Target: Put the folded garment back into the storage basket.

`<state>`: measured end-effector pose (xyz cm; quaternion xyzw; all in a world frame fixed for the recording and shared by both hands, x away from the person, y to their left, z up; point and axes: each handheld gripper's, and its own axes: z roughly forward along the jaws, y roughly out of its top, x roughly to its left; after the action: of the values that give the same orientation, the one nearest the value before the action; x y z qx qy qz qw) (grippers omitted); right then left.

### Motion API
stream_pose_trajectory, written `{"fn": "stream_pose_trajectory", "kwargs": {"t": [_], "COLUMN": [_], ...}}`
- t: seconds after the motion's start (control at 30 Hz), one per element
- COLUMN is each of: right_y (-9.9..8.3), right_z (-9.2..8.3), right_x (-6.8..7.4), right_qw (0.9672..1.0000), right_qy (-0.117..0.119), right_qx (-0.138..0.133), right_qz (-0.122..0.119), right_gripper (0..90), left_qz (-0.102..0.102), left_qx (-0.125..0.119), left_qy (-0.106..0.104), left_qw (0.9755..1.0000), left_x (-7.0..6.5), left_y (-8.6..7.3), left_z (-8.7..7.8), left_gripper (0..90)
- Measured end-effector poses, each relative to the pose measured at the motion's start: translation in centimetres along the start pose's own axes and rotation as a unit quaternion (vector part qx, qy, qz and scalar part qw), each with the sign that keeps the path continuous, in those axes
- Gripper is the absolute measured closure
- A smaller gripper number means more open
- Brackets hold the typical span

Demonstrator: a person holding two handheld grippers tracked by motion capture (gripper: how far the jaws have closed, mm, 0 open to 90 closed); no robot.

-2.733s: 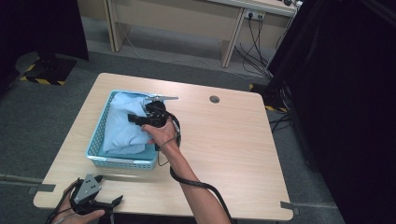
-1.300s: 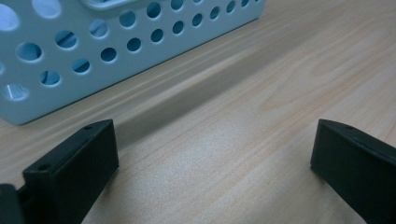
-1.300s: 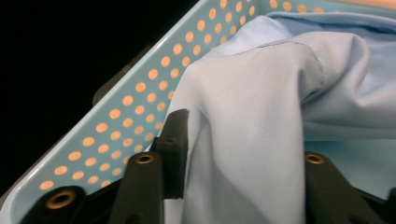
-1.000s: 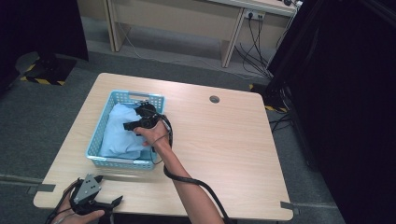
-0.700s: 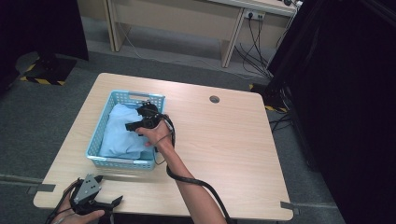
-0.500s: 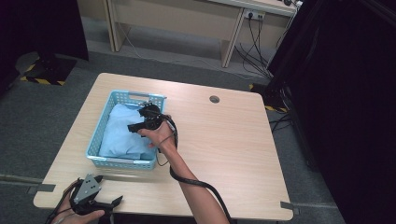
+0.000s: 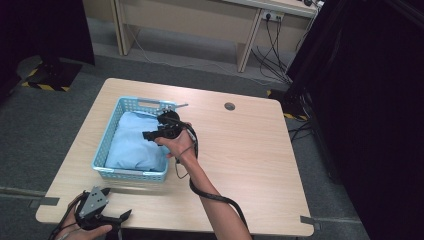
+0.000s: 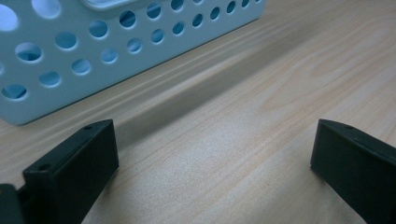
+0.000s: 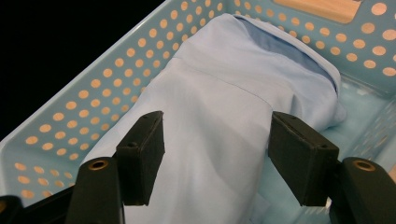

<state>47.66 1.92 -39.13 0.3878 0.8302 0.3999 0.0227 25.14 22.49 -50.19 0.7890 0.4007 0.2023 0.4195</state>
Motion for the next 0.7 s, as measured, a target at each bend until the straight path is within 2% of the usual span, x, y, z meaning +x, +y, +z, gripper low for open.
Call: {"fn": "stream_pose_trajectory", "kwargs": {"t": [0.33, 0.7], "right_y": [-0.1, -0.4], "right_z": [-0.6, -1.1], "right_x": [0.3, 0.3], "right_qw": [0.9999, 0.9996], "right_qy": [0.008, 0.015], "right_qx": [-0.007, -0.010], "right_qz": [-0.010, -0.020], "right_gripper": [35.0, 25.0], "left_qz": [0.000, 0.001], "left_qx": [0.000, 0.001], "left_qy": [0.000, 0.000], "left_qw": [1.0000, 1.0000], "left_x": [0.0, 0.0], "left_y": [0.0, 0.0], "left_z": [0.0, 0.0], "left_gripper": [0.0, 0.0]}}
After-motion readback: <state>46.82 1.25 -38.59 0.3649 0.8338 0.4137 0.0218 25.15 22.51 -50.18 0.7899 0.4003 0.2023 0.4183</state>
